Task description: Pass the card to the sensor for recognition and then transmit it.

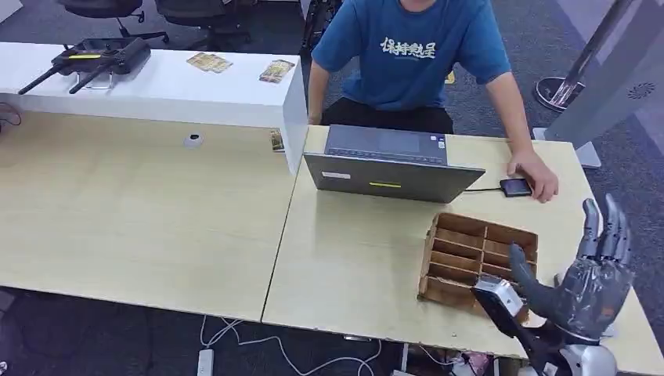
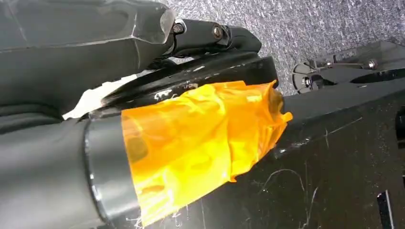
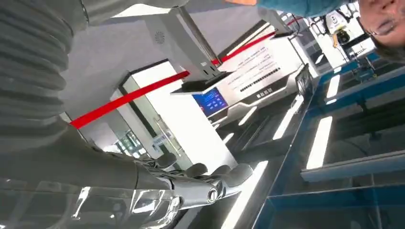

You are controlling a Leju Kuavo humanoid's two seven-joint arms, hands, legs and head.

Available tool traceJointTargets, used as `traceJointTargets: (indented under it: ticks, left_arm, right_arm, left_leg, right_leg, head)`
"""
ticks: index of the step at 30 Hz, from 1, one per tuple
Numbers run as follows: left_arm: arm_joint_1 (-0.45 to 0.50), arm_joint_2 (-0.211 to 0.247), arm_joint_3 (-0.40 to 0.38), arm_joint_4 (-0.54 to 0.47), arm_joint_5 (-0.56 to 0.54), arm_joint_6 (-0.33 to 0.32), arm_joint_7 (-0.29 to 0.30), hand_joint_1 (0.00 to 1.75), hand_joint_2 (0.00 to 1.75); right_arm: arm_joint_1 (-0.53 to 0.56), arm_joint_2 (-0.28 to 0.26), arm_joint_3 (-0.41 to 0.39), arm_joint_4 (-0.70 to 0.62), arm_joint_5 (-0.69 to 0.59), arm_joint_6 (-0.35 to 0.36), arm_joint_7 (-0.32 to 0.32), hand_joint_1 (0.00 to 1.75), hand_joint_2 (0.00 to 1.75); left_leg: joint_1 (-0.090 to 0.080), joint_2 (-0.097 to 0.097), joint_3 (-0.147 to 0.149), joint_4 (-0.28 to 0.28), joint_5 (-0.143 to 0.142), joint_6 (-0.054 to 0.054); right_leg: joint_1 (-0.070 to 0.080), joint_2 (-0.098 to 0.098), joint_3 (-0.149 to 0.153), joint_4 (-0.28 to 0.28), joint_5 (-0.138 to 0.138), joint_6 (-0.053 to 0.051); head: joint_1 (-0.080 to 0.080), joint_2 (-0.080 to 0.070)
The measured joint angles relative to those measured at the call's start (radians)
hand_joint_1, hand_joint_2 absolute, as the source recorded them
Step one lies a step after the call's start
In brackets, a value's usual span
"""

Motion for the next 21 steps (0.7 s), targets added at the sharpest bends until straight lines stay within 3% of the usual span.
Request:
traceJointTargets:
  ticks: [10, 21]
  left_arm:
    - [0.001, -0.002, 0.000, 0.000, 0.019, 0.002, -0.005, 0.00, 0.00]
    - [0.003, -0.003, 0.000, 0.000, 0.031, 0.003, -0.012, 0.00, 0.00]
  right_arm:
    - [0.130, 0.000, -0.003, -0.061, 0.029, 0.000, -0.018, 0.00, 1.75]
    - [0.195, 0.000, -0.003, -0.098, 0.029, 0.002, -0.019, 0.00, 1.75]
  left_leg:
    - [0.000, 0.000, 0.000, 0.000, 0.000, 0.000]
    - [0.000, 0.000, 0.000, 0.000, 0.000, 0.000]
  right_leg:
    - [0.000, 0.000, 0.000, 0.000, 0.000, 0.000]
    - [0.000, 0.000, 0.000, 0.000, 0.000, 0.000]
  head:
    - [0.000, 0.000]
    - [0.000, 0.000]
